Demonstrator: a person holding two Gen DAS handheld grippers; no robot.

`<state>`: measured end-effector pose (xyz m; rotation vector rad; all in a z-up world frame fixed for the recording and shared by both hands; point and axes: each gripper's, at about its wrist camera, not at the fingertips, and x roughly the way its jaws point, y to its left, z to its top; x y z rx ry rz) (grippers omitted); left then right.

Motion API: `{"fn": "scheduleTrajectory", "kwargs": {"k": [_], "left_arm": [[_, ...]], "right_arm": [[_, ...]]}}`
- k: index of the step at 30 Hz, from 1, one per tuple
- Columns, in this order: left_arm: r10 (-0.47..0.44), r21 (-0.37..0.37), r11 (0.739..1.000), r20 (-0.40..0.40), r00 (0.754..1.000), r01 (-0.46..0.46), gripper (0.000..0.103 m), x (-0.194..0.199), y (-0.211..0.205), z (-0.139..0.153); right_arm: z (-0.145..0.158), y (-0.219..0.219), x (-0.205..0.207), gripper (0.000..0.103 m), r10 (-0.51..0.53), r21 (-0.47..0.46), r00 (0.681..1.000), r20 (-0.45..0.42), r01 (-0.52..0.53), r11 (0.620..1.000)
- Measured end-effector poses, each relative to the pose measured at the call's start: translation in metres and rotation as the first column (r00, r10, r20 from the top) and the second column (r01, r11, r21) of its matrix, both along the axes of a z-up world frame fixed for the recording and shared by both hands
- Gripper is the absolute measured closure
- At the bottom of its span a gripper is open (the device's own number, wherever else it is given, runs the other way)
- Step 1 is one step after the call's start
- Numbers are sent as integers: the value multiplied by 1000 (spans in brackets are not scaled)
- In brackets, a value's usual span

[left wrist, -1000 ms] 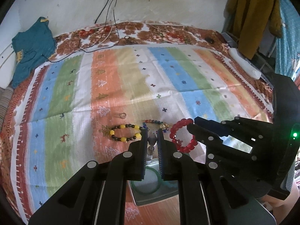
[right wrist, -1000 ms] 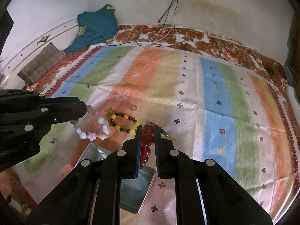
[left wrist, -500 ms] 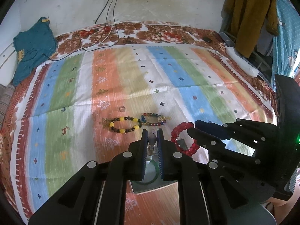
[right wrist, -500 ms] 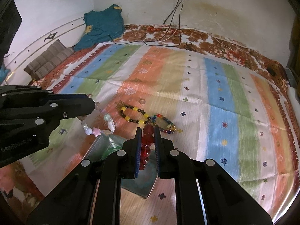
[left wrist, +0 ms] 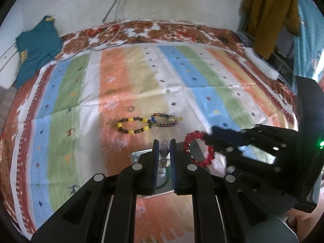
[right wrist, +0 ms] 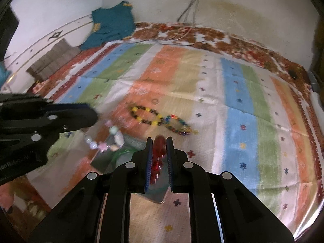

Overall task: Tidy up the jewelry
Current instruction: 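Carry the white and red bracelets with both tools over the tin, then open both tools to drop the bracelets into the tin, then move both tools back toward the yellow-black and multicolour bracelets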

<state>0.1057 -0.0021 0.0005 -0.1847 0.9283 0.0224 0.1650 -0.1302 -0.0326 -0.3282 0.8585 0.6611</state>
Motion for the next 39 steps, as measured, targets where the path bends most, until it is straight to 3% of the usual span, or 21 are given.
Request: {"fn": "scheduleTrajectory", "kwargs": {"k": [2, 9, 25, 33, 39], "left_arm": [[16, 0, 1000, -6, 1000, -16, 86, -2, 4, 0], [45, 4, 999, -17, 999, -45, 75, 0, 13, -1], [92, 27, 996, -45, 995, -91, 39, 14, 26, -11], [162, 19, 987, -83, 983, -161, 30, 27, 46, -23], [188, 53, 982, -124, 974, -183, 26, 39, 55, -37]], "right_arm": [[2, -5, 5, 71, -26, 18, 1000, -13, 27, 999], [-6, -11, 16, 70, -75, 0, 996, -50, 75, 997], [-12, -6, 28, 49, -85, -22, 994, -71, 83, 996], [-18, 0, 41, 36, -109, -48, 991, -83, 105, 993], [-24, 6, 54, 30, -114, -75, 989, -92, 107, 991]]}}
